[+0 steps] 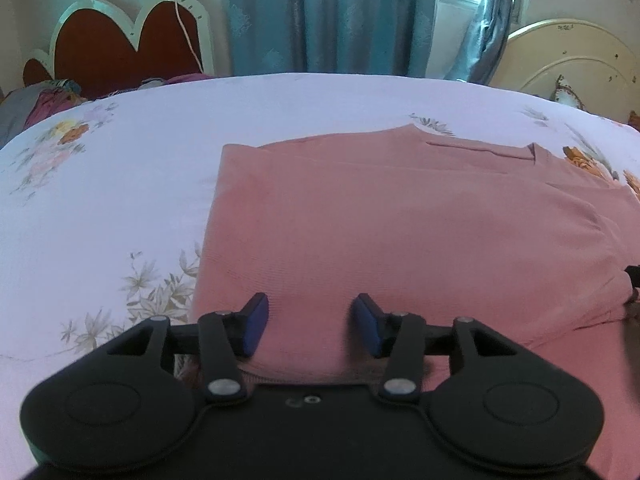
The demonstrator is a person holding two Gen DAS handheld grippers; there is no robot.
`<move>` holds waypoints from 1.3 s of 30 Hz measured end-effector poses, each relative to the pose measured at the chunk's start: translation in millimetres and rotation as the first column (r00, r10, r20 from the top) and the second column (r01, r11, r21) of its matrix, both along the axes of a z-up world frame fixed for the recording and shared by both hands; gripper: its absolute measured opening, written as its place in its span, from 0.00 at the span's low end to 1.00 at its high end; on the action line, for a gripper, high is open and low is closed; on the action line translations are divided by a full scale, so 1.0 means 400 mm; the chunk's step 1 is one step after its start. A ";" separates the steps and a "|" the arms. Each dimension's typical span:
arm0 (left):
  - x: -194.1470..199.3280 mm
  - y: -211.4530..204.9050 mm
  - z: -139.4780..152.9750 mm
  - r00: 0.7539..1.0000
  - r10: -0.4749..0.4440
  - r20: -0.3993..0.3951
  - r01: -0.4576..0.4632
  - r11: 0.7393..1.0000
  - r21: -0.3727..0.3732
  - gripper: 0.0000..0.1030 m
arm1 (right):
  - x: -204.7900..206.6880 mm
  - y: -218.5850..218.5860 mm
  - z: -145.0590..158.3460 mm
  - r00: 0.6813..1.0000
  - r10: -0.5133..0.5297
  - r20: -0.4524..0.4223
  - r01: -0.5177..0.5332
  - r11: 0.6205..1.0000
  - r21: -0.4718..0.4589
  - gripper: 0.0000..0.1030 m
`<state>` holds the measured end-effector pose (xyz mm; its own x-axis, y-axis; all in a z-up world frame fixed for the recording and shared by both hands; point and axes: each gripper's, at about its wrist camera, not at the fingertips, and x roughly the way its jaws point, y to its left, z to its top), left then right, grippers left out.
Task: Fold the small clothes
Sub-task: 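Open both tools and move them toward the sweater hem, then grasp the sweater hem with both tools and lift it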
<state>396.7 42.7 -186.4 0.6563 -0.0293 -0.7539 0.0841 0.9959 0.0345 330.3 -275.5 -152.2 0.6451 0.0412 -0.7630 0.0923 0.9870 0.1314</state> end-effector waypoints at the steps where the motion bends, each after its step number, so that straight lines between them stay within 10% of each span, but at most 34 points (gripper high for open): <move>1: 0.001 -0.002 0.000 1.000 0.001 -0.001 -0.001 1.000 0.006 0.48 | 0.000 0.001 -0.001 1.000 0.007 -0.005 -0.007 1.000 -0.002 0.20; 13: -0.015 -0.030 0.024 0.996 0.083 -0.020 -0.082 0.995 0.054 0.57 | 0.008 -0.022 -0.005 0.995 0.095 -0.019 -0.095 0.996 -0.003 0.26; 17: -0.073 -0.052 0.066 0.996 0.085 0.015 -0.085 0.995 0.051 0.63 | -0.032 -0.051 0.020 0.995 0.093 0.028 -0.095 0.994 0.059 0.64; 39: -0.371 -0.019 0.158 0.998 -0.002 0.055 0.003 1.000 -0.005 0.74 | -0.395 -0.011 0.159 0.991 0.096 0.096 -0.103 0.992 0.071 0.64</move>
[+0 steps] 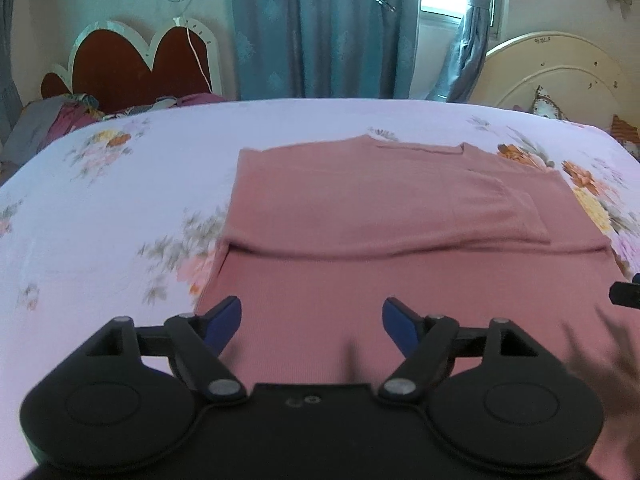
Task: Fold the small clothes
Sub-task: 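Grasp the sweater hem with both tools and lift it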
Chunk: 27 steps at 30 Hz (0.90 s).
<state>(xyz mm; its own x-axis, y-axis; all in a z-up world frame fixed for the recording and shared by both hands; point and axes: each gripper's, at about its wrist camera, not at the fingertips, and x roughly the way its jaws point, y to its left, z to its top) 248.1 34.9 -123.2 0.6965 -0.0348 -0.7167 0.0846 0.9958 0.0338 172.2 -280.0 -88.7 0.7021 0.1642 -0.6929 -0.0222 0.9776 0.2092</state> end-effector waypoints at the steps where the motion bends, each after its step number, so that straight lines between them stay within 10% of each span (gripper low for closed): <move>1: -0.016 0.010 -0.003 1.000 -0.002 -0.005 0.002 1.000 -0.005 0.74 | -0.020 0.007 0.001 1.000 0.000 -0.004 0.000 1.000 -0.008 0.64; 27: -0.296 0.236 -0.087 0.992 0.041 -0.122 -0.051 0.995 -0.082 0.71 | -0.355 0.063 -0.032 0.994 -0.098 -0.056 0.091 0.989 -0.118 0.64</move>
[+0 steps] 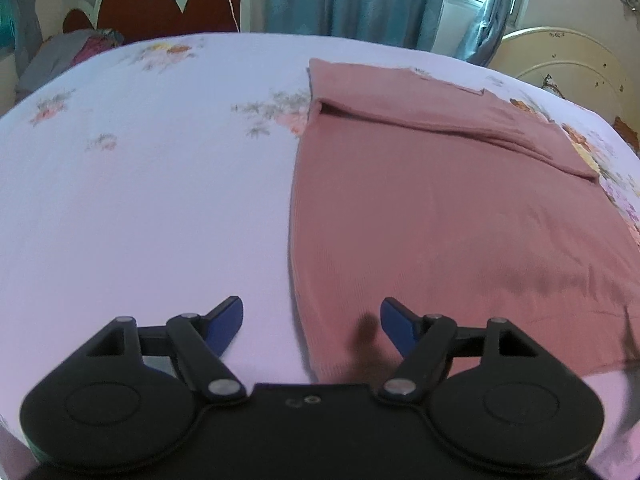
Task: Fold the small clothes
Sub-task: 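Grasp the sweater hem with both tools and lift it, then carry the hem with both tools toward the collar, then open both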
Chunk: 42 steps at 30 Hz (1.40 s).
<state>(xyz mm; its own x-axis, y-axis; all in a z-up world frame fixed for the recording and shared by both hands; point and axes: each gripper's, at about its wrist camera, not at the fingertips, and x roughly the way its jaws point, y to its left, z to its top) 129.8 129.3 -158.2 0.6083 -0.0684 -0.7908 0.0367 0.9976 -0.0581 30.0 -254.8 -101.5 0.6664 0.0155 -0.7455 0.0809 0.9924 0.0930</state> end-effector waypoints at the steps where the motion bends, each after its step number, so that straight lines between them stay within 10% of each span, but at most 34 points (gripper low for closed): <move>1: -0.006 0.000 -0.004 1.000 -0.002 -0.005 0.002 1.000 -0.004 0.71 | -0.006 -0.002 -0.002 1.000 -0.004 -0.002 0.004 1.000 -0.005 0.64; 14: -0.056 -0.034 -0.042 0.998 -0.044 -0.049 0.039 0.995 -0.087 0.61 | -0.083 -0.094 -0.044 0.988 -0.146 -0.054 0.145 0.989 -0.024 0.64; 22: -0.063 -0.049 -0.046 0.996 -0.068 -0.057 0.059 0.988 -0.140 0.29 | -0.101 -0.105 -0.074 0.981 -0.163 -0.102 0.169 0.984 0.056 0.63; 29: -0.063 -0.060 -0.046 0.992 -0.102 -0.073 0.087 0.977 -0.193 0.06 | -0.096 -0.090 -0.069 0.985 -0.124 -0.123 0.140 0.982 0.126 0.11; 42: -0.032 -0.046 0.056 0.990 -0.125 0.058 0.136 0.950 -0.279 0.05 | -0.087 -0.082 0.030 0.991 -0.136 -0.020 0.137 0.980 0.147 0.04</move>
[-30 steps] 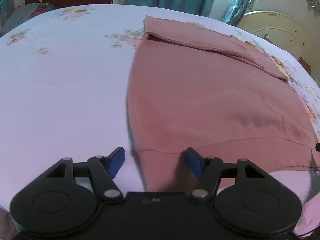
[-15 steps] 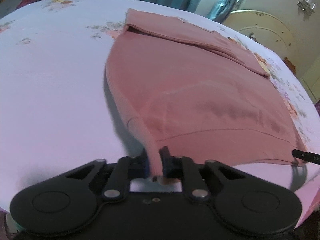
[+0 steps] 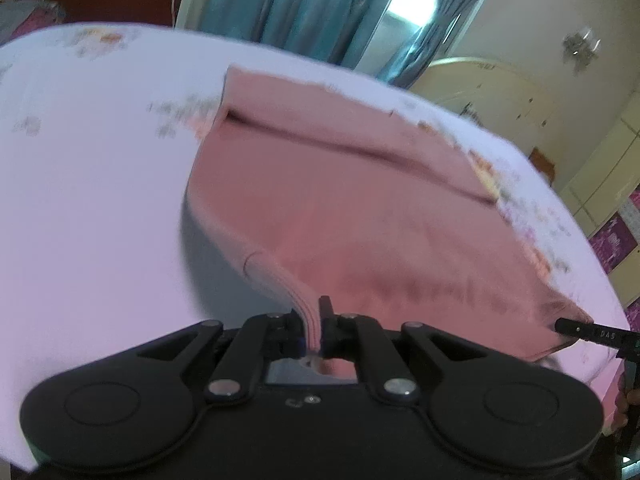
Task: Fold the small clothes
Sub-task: 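Carry the hem with both tools toward the collar, then open both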
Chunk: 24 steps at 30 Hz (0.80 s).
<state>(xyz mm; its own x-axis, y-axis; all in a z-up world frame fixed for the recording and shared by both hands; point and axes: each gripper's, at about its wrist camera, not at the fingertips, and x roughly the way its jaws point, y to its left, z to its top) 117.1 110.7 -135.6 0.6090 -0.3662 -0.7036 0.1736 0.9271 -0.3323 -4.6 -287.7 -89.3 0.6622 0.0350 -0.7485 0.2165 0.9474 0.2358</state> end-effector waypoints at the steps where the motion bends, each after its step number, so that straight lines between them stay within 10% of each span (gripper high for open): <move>1: 0.009 0.000 0.011 1.000 0.002 0.011 -0.002 1.000 -0.008 0.05 | 0.008 -0.003 0.013 1.000 -0.002 0.013 0.002 1.000 0.002 0.04; 24: 0.502 -0.079 0.160 0.970 0.113 0.218 -0.104 0.993 -0.049 0.05 | 0.579 -0.154 0.160 0.966 -0.029 0.257 0.024 0.999 0.024 0.04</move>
<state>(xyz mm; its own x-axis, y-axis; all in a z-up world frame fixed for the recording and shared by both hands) 317.9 79.0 -71.6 0.7846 -0.3127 -0.5353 0.1452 0.9321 -0.3318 226.9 -349.3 -25.4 0.8333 0.0287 -0.5521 0.1708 0.9365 0.3063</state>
